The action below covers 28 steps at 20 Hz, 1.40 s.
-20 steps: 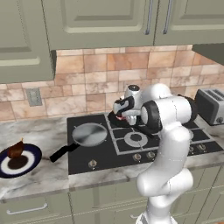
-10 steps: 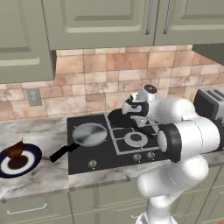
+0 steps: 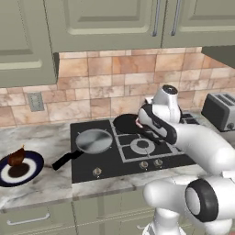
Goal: Place one of the steaks on the plate and the other in the bowl. Then place the bowl in the fridge.
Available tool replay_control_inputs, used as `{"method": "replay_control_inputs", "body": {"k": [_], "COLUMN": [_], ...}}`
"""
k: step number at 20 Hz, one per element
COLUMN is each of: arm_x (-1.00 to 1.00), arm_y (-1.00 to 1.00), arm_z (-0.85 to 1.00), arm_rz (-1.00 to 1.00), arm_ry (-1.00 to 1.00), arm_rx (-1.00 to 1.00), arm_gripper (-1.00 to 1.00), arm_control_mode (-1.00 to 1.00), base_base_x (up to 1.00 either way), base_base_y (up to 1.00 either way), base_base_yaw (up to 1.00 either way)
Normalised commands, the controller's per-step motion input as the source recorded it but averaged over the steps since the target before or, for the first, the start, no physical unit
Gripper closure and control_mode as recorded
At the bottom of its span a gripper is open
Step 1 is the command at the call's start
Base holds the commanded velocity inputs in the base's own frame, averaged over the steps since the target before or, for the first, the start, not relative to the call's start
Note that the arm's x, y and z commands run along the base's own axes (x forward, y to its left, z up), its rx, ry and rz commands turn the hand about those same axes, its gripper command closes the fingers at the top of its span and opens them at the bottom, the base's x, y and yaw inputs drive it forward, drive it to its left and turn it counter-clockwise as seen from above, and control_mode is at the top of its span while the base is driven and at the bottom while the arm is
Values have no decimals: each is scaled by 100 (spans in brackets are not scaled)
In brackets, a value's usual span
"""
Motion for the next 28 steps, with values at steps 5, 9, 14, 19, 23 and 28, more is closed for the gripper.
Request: {"method": "replay_control_inputs", "body": {"k": [5,9,14,19,23,28], "arm_x": [-95,-90,-43,-6,0,-1], "arm_y": [-1,-24,-8,0,0,0], "arm_z": [18,7,0,0,0,2], "arm_rz": [0,0,0,0,0,0], "arm_ry": [13,1,-2,0,0,0], "arm_rx": [0,3,2,0,0,0], "arm_gripper": [100,100,100,100,100,100], "arm_control_mode": [-100,-100,-100,-100,-100,100], "base_base_x": [0,0,0,0,0,-6], "base_base_y": [0,0,0,0,0,0], "base_base_yaw": [0,0,0,0,0,-1]}}
